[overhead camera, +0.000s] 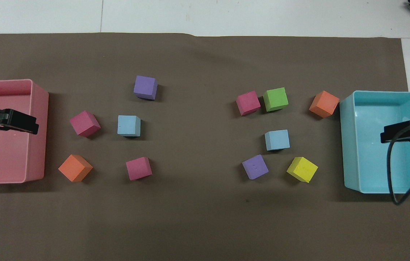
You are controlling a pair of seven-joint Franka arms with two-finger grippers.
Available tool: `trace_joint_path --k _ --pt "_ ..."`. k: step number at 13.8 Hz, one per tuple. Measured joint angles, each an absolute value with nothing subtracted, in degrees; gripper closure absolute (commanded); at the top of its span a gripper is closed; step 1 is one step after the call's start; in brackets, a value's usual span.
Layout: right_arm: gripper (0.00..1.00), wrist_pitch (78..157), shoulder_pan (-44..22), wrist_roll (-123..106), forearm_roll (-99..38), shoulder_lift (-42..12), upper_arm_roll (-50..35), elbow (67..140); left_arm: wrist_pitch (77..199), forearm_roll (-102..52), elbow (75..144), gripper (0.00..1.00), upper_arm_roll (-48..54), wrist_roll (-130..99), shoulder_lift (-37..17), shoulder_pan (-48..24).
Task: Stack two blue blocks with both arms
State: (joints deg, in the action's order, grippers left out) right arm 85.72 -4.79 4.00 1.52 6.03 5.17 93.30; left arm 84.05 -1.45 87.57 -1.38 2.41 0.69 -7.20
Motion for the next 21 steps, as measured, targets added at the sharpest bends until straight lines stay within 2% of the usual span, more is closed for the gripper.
trace_joint_path --k 17,21 --pt "0.0 84.87 -4.41 4.78 1.02 6.31 5.73 93.32 84.01 -1.45 87.57 0.0 -1.44 2.41 0.69 -7.19" --pt "0.0 88.34 -4.93 5.16 0.92 6.21 5.11 95.32 84.01 -1.45 87.57 0.0 -1.44 2.41 0.69 -7.19"
